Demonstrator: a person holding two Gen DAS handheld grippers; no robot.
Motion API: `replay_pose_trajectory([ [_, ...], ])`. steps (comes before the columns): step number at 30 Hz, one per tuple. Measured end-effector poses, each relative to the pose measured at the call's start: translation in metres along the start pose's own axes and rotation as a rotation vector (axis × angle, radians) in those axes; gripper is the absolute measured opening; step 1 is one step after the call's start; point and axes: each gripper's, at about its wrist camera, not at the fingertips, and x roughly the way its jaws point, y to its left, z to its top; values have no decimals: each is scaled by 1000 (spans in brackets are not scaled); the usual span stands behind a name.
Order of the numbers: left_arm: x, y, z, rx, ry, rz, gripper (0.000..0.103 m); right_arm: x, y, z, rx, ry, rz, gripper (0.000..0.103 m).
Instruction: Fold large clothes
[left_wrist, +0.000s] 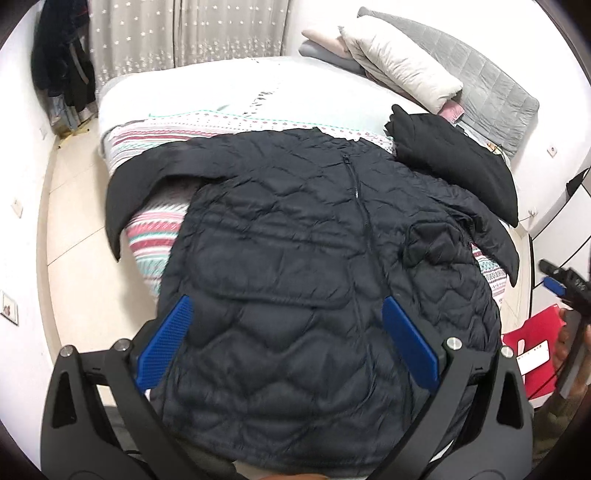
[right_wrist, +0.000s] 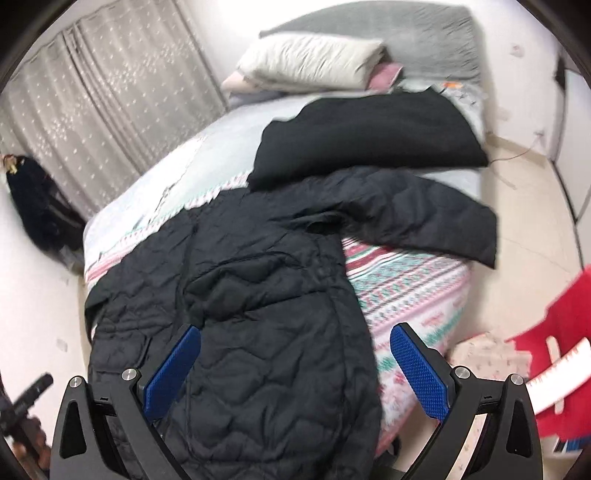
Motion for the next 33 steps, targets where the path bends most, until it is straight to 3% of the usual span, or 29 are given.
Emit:
replay_pose_trajectory([
  [5,29,-21,30,44,46,-95,102,69,16,18,-121,125,92,103],
  [8,48,-17,44,11,51,-136,102,111,12,37,-115,186,154,103],
  [11,69,-6,48,-6,44,-113,102,147,6,49,-102,284,186,103],
  [13,82,1,51,-12,58,-122,102,166,11,52,-133,325,152,103],
  [16,102,19,55,-33,82,-118,102,180,30,49,-237,330,106,103],
  [19,110,36,61,-72,77,-103,102,182,48,52,-327,273,69,103],
  [22,129,37,61,-82,133,-126,102,192,52,69,-330,245,101,103],
  [25,147,28,58,-65,204,-176,102,214,51,90,-286,281,194,103],
  [28,154,20,56,-28,216,-163,102,253,46,102,-203,410,292,103],
  [30,154,18,56,-19,211,-144,102,279,40,93,-178,542,284,103],
  [33,152,22,54,-33,225,-168,102,261,40,74,-215,642,294,102],
])
